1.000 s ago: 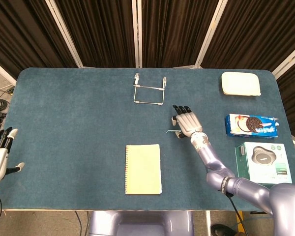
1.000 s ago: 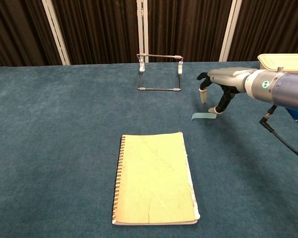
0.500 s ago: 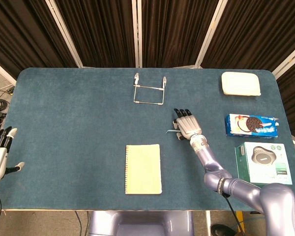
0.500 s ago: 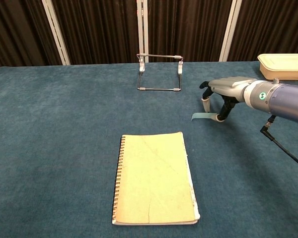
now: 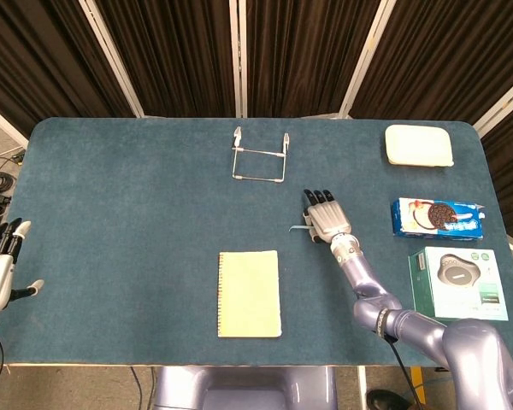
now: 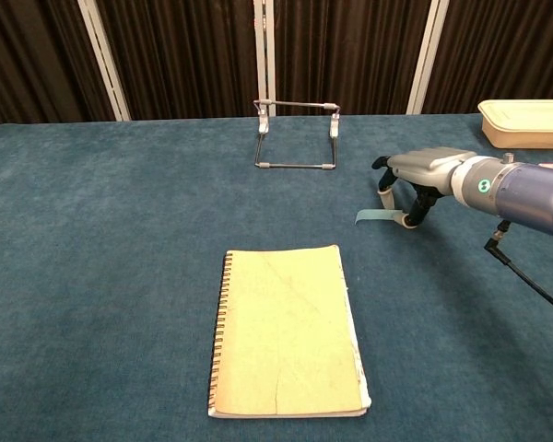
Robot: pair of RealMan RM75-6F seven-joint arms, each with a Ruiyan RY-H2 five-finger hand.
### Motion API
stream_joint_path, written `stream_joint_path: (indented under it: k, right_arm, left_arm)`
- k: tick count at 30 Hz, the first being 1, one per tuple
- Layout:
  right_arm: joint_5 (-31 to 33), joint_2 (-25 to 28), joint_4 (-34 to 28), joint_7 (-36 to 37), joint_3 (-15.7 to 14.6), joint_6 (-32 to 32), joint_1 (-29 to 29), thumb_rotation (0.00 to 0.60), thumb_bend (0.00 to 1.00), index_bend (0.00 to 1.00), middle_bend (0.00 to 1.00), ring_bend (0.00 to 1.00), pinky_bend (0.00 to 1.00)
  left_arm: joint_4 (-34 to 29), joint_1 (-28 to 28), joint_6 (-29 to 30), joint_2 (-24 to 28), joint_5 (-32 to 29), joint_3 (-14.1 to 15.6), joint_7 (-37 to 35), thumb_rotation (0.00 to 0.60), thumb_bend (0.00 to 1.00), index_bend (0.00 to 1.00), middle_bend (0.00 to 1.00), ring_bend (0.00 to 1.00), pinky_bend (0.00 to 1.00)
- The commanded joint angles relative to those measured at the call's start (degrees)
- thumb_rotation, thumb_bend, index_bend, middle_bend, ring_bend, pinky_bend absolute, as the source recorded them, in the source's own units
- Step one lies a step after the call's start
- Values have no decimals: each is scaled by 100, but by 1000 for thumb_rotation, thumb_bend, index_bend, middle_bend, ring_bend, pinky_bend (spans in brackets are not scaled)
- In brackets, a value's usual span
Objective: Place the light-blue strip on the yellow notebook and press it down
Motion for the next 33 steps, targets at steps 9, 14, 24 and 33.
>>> stream_joint_path:
  k: [9,14,24,33]
  right_arm:
    - [-309,365,-597,270,22,134,-79,600,465,673,0,0,0]
    - [-626,1053,-1841,84,-9,283,-57,600,477,671,0,0,0]
    - [-260,1619,-3803,-1324,-231,449,319,600,495,659,0,0,0]
    - [345,1172,-3989,-2528,-510,717,807,600,500,662,0,0,0]
  left_arm:
    - [-33,-29,-17,-21,16,17,57,600,0,0,0,0,0]
    - [-71,-45,-38,-21,34,33,62,600,0,0,0,0,0]
    - [-148,-26,9,42,90,54,-45,600,0,0,0,0,0]
    - [-214,-3,75,118,164,69,-151,600,0,0,0,0,0]
